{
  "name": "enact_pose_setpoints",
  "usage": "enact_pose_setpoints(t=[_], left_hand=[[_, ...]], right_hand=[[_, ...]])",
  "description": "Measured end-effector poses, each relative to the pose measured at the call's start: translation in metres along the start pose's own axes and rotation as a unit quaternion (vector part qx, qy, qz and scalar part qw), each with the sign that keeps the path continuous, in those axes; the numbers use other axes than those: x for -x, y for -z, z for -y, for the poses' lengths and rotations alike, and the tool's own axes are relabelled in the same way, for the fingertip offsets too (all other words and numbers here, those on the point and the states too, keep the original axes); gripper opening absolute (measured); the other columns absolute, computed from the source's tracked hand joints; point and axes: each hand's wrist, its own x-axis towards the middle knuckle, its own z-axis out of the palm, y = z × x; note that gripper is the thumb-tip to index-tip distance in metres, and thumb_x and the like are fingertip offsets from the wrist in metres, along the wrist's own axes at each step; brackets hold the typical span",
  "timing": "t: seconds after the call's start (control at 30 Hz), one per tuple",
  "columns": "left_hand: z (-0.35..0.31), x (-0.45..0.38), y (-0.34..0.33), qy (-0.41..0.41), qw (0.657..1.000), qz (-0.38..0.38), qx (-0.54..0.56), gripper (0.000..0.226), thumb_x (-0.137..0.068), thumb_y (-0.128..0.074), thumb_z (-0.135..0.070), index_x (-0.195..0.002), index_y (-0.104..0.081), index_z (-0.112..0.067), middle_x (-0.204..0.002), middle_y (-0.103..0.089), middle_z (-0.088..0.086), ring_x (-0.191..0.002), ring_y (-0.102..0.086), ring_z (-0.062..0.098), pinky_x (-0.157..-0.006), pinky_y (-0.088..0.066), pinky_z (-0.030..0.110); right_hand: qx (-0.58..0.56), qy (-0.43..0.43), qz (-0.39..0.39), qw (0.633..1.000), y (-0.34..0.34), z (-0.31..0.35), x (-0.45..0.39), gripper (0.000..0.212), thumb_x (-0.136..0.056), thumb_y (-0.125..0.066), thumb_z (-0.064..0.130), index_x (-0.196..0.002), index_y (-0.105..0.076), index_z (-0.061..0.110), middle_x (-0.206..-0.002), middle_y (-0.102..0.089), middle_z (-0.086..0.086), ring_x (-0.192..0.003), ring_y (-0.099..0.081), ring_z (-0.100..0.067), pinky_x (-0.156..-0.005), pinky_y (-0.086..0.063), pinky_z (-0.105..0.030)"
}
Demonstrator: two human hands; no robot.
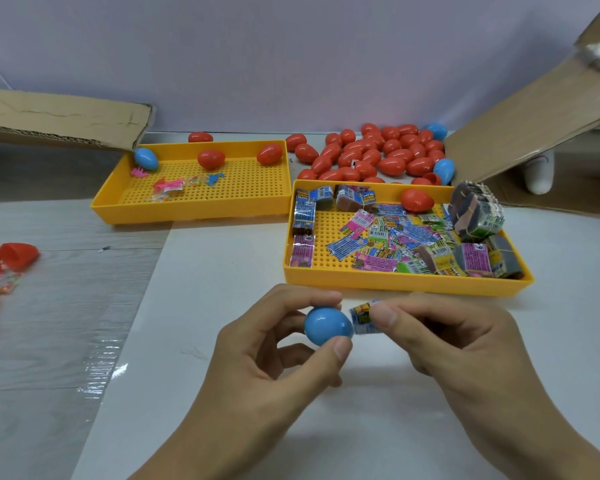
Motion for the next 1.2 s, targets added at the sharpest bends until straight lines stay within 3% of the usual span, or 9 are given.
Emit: enact_pose_setpoints(t=[0.3,0.47,0.63,0.73,0.8,0.87,1.1,1.2], left_hand=[[0.0026,0.0005,-0.0002,0.001,1.000,-0.001,0.004,0.026,-0.075,-0.076,-0.022,-0.101,-0.074,-0.024,-0.099,-0.065,0.000,-0.082,-0.069,0.026,-0.062,-0.061,0.031],[0.0050,0.0008,-0.0006,0.003,1.000,0.003,0.004,0.025,-0.075,-0.076,-0.022,-0.100,-0.074,-0.023,-0.100,-0.065,0.002,-0.086,-0.069,0.029,-0.063,-0.061,0.032],[0.0065,0.0006,-0.0007,-0.012,1.000,0.001,-0.010,0.026,-0.076,-0.076,-0.022,-0.102,-0.073,-0.023,-0.101,-0.066,0.002,-0.088,-0.069,0.029,-0.064,-0.062,0.036],[0.0076,0.0007,-0.0004,-0.024,0.999,-0.003,-0.030,0.027,-0.077,-0.076,-0.023,-0.104,-0.072,-0.023,-0.103,-0.065,0.002,-0.091,-0.068,0.031,-0.066,-0.062,0.040],[0.0080,0.0008,-0.0007,-0.034,0.999,-0.004,-0.034,0.028,-0.078,-0.076,-0.022,-0.105,-0.072,-0.022,-0.104,-0.065,0.003,-0.092,-0.068,0.032,-0.066,-0.062,0.041],[0.0086,0.0009,-0.0006,-0.042,0.998,-0.004,-0.036,0.029,-0.078,-0.076,-0.020,-0.107,-0.071,-0.021,-0.106,-0.065,0.004,-0.093,-0.068,0.032,-0.067,-0.062,0.040],[0.0087,0.0002,-0.0015,-0.086,0.995,-0.018,-0.047,0.031,-0.078,-0.077,-0.017,-0.108,-0.071,-0.022,-0.106,-0.064,0.002,-0.093,-0.069,0.031,-0.069,-0.058,0.026],[0.0094,0.0005,-0.0016,-0.103,0.993,-0.025,-0.057,0.030,-0.078,-0.076,-0.016,-0.107,-0.072,-0.021,-0.106,-0.064,0.001,-0.094,-0.069,0.031,-0.070,-0.058,0.026]], right_hand=[[-0.055,-0.073,0.043,0.995,0.0009,0.0018,-0.0008,0.021,-0.069,-0.082,0.039,-0.078,-0.081,0.020,-0.045,-0.055,0.011,-0.043,-0.046,0.001,-0.046,-0.035,-0.004],[-0.054,-0.106,0.051,0.992,0.0022,-0.0016,-0.0003,0.039,-0.066,-0.076,0.056,-0.084,-0.081,0.022,-0.045,-0.042,0.011,-0.045,-0.031,-0.004,-0.043,-0.028,-0.013],[-0.054,-0.115,0.064,0.990,0.0004,0.0012,-0.0014,0.026,-0.071,-0.079,0.045,-0.080,-0.081,0.021,-0.045,-0.053,0.011,-0.041,-0.043,0.000,-0.044,-0.033,-0.006],[-0.056,-0.121,0.064,0.989,0.0008,0.0011,-0.0009,0.036,-0.068,-0.078,0.054,-0.081,-0.081,0.021,-0.045,-0.046,0.012,-0.042,-0.034,-0.003,-0.043,-0.030,-0.010],[-0.059,-0.121,0.069,0.988,0.0005,0.0028,-0.0010,0.025,-0.073,-0.077,0.044,-0.078,-0.081,0.020,-0.045,-0.052,0.011,-0.040,-0.041,-0.001,-0.043,-0.033,-0.007],[-0.057,-0.121,0.079,0.988,-0.0002,0.0046,-0.0009,0.020,-0.073,-0.073,0.036,-0.076,-0.081,0.018,-0.045,-0.054,0.011,-0.041,-0.046,0.001,-0.044,-0.034,-0.004],[0.027,-0.113,0.065,0.991,0.0007,0.0021,0.0000,0.027,-0.069,-0.081,0.050,-0.074,-0.080,0.023,-0.047,-0.042,0.011,-0.044,-0.032,-0.002,-0.044,-0.027,-0.010],[0.037,-0.100,0.072,0.992,0.0000,0.0008,0.0015,0.028,-0.071,-0.071,0.052,-0.075,-0.080,0.026,-0.047,-0.043,0.011,-0.045,-0.032,-0.002,-0.044,-0.027,-0.011]])
